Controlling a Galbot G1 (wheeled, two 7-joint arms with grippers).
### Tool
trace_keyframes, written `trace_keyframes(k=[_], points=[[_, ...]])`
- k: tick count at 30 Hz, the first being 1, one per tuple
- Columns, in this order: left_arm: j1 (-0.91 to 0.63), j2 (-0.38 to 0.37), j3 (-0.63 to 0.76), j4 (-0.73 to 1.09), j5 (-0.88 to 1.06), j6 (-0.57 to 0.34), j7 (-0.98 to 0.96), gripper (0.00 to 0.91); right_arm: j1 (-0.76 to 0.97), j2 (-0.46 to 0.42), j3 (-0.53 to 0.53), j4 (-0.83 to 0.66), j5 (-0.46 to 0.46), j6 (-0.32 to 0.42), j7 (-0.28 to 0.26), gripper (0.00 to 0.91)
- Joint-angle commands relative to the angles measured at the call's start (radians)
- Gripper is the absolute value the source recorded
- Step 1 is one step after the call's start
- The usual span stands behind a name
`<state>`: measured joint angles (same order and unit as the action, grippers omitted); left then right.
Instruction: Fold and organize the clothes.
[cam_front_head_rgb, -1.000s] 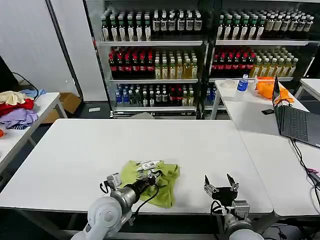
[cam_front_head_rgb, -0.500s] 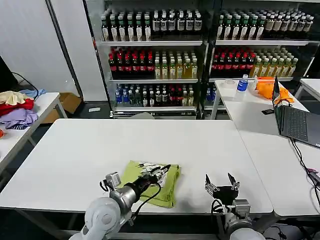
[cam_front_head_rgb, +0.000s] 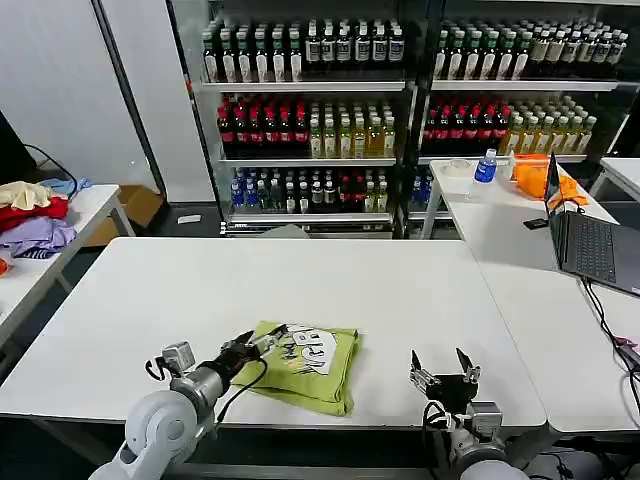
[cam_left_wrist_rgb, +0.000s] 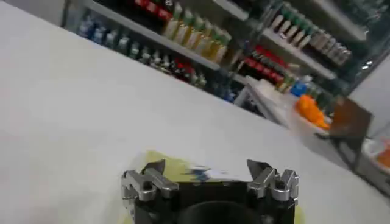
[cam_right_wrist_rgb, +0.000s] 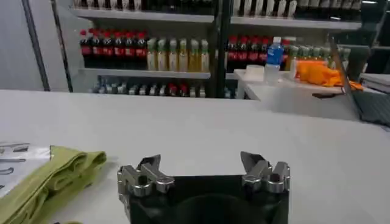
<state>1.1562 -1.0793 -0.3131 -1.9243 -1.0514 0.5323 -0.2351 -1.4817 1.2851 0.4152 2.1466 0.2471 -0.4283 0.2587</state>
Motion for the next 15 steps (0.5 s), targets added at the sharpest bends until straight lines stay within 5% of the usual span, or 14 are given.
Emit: trace_keyframes(k=[1, 15], points=[[0.011, 0.021, -0.036, 0.103, 0.032, 0.014, 0.032, 0.907, -0.011, 0.0, 0.006, 0.01, 0.0, -0.005, 0.001, 0.907], [-0.004, -0.012, -0.024, 0.134, -0.072, 0.039, 0.105, 0.907, -0.04, 0.0, 0.028, 0.036, 0.001, -0.008, 0.0, 0.907]])
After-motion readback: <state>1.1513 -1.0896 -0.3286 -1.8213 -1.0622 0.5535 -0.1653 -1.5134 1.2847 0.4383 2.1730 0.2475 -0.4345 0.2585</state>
